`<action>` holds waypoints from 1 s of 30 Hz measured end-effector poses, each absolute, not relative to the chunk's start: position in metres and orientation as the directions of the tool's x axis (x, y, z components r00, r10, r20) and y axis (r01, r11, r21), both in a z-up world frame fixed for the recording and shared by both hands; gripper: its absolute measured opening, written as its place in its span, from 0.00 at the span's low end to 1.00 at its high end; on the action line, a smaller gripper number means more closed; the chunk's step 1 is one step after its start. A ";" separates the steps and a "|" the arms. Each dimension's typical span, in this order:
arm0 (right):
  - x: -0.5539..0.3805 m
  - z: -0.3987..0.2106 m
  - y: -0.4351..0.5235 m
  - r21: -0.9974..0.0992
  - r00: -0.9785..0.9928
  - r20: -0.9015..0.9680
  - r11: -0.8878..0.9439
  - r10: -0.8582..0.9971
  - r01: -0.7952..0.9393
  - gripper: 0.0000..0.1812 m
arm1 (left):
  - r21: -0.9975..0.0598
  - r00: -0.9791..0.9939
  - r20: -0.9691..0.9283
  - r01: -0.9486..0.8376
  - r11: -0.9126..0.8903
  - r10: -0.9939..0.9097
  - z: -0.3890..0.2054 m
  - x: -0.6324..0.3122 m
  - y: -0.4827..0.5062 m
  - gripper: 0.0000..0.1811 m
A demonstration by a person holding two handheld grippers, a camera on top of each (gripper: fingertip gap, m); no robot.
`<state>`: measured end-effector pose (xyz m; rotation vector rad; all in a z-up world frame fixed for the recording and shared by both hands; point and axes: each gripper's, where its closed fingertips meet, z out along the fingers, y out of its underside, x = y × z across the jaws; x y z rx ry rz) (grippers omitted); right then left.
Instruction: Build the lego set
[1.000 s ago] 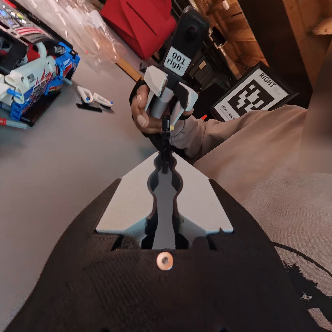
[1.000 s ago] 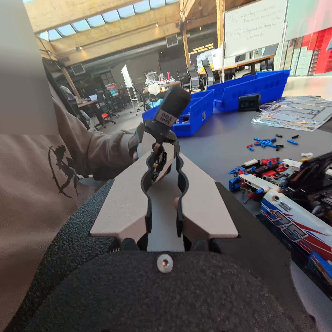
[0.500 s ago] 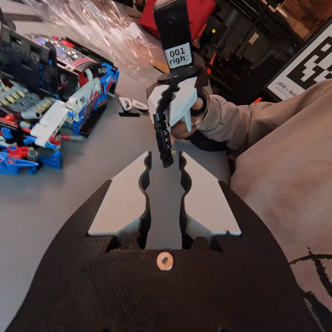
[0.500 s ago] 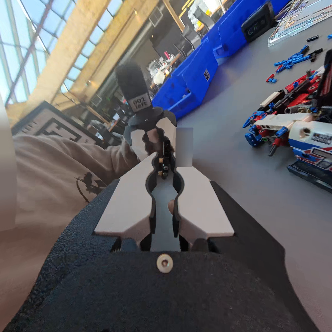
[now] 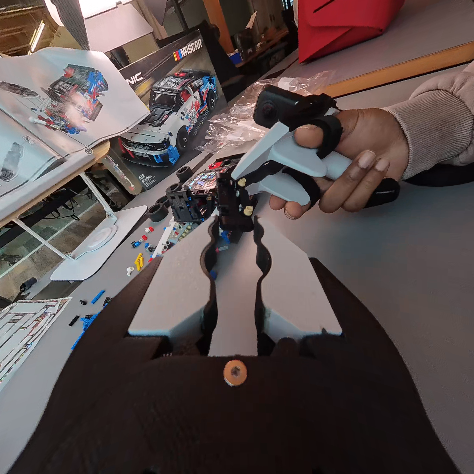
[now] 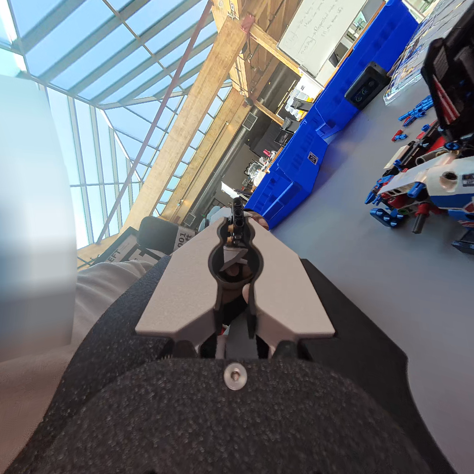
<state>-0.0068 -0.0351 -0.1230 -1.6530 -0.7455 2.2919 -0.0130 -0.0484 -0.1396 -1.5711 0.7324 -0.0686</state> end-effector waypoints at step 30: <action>0.014 -0.223 -0.073 -0.801 -0.381 0.080 0.287 0.921 0.526 0.14 | -0.802 0.590 0.003 -0.481 -0.355 -0.807 -0.224 -0.001 -0.083 0.12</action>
